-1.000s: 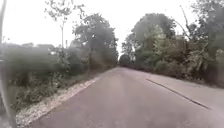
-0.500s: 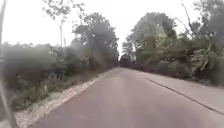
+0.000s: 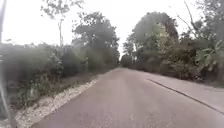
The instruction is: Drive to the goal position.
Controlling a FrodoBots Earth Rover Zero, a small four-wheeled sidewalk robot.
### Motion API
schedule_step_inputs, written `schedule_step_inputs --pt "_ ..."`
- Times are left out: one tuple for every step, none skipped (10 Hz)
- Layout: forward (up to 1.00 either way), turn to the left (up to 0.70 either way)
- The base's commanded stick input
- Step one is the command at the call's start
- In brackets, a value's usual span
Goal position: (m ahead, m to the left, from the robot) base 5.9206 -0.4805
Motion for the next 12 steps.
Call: schedule_step_inputs --pt "0.7 -0.02" --pt "0.7 -0.01" --pt "0.7 0.0" --pt "0.7 0.0" --pt "0.7 -0.03" --pt "0.7 -0.13" --pt "0.7 -0.29" --pt "0.7 -0.17" --pt "0.7 0.0" --pt "0.7 0.0" --pt "0.7 0.0" --pt "0.7 0.0"
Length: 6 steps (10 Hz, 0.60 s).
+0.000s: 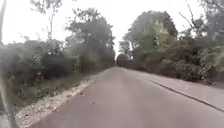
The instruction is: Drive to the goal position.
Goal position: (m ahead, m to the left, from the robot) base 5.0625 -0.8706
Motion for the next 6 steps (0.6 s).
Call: schedule_step_inputs --pt "0.7 0.0" --pt "0.7 0.0" --pt "0.7 0.0" --pt "0.7 0.0" --pt "0.7 0.0" --pt "0.7 0.0"
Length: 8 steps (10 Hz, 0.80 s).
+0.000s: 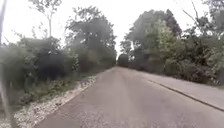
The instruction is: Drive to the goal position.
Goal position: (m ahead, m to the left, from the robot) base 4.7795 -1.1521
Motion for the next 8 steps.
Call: schedule_step_inputs --pt "0.7 0.0" --pt "0.7 0.0" --pt "0.7 0.0" --pt "0.7 0.0" --pt "0.7 0.0" --pt "0.7 -0.03" --pt "0.7 -0.32" --pt "0.7 -0.25"
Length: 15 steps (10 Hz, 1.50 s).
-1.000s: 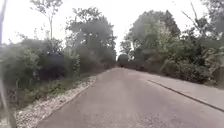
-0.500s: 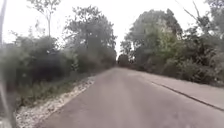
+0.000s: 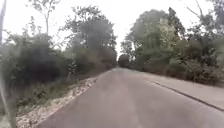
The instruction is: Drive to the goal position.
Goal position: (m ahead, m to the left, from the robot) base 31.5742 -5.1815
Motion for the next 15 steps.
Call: schedule_step_inputs --pt "0.7 -0.05" --pt "0.7 -0.02" --pt "0.7 0.0" --pt "0.7 0.0" --pt "0.7 0.0" --pt "0.7 0.0" --pt "0.7 0.0" --pt "0.7 0.0" --pt "0.7 -0.01" --pt "0.7 -0.15" --pt "0.7 -0.23" --pt "0.7 -0.07" --pt "0.7 0.0" --pt "0.7 0.0" --pt "0.7 0.0"
